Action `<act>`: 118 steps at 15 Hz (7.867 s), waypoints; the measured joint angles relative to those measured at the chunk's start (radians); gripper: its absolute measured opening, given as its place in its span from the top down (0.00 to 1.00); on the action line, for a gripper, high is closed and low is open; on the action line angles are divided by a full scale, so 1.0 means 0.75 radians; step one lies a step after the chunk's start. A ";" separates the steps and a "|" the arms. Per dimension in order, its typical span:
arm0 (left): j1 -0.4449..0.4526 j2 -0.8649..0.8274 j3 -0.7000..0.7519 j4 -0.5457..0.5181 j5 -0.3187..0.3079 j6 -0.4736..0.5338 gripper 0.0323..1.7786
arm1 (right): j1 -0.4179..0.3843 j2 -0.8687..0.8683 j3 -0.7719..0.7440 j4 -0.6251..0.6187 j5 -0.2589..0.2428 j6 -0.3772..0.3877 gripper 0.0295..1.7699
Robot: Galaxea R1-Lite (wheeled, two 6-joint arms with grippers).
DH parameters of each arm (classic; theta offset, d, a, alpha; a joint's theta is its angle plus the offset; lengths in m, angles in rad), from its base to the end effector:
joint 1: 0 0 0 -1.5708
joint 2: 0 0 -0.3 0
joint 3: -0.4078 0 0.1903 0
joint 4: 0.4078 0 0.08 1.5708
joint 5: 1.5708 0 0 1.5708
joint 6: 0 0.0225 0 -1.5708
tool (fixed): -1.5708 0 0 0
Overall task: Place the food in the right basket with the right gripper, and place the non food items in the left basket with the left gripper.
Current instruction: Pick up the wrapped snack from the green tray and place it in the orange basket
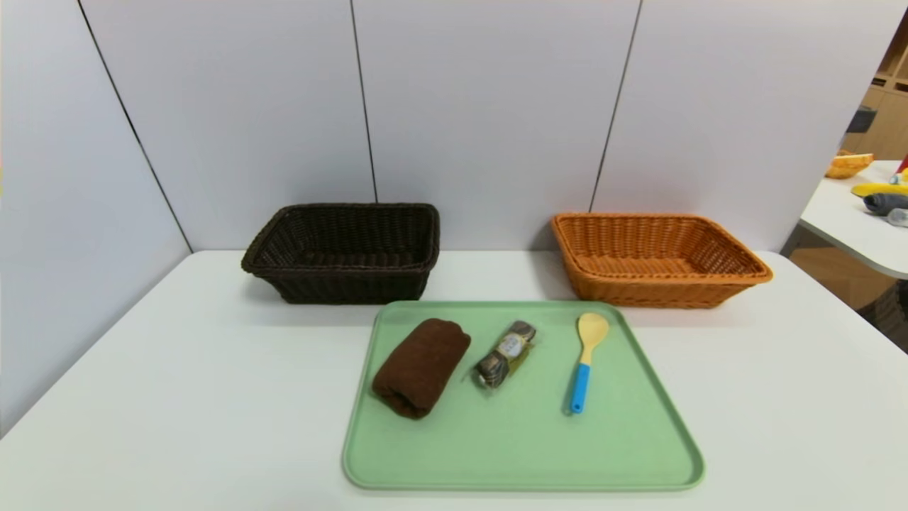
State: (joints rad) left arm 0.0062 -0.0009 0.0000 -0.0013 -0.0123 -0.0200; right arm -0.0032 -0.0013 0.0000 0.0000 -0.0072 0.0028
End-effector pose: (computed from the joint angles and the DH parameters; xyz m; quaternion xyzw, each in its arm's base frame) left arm -0.0229 -0.0004 0.0756 -0.0100 -0.0011 -0.0031 0.9999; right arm -0.0229 -0.0001 0.0754 0.0014 -0.0007 -0.0052 1.0000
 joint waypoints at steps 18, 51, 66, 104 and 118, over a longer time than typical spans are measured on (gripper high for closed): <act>-0.001 0.000 -0.001 -0.012 0.014 -0.032 0.05 | 0.000 0.000 -0.119 0.154 0.018 -0.061 0.03; 0.000 0.000 -0.147 0.051 0.001 -0.028 0.05 | 0.000 0.000 -0.093 0.072 0.001 -0.065 0.03; -0.003 0.553 -0.984 0.208 -0.190 -0.031 0.05 | -0.103 0.503 -1.221 0.419 0.012 -0.115 0.03; -0.122 1.332 -1.186 0.007 -0.189 -0.277 0.05 | 0.387 1.544 -1.681 0.496 -0.233 0.057 0.03; -0.260 1.571 -1.361 0.038 -0.190 -0.387 0.05 | 0.889 2.229 -2.401 1.352 -0.114 1.172 0.03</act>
State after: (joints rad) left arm -0.1889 1.1777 -1.0204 0.0274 -0.1547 -0.3102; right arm 0.6638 1.6702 -1.8006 1.0140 -0.0928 0.8817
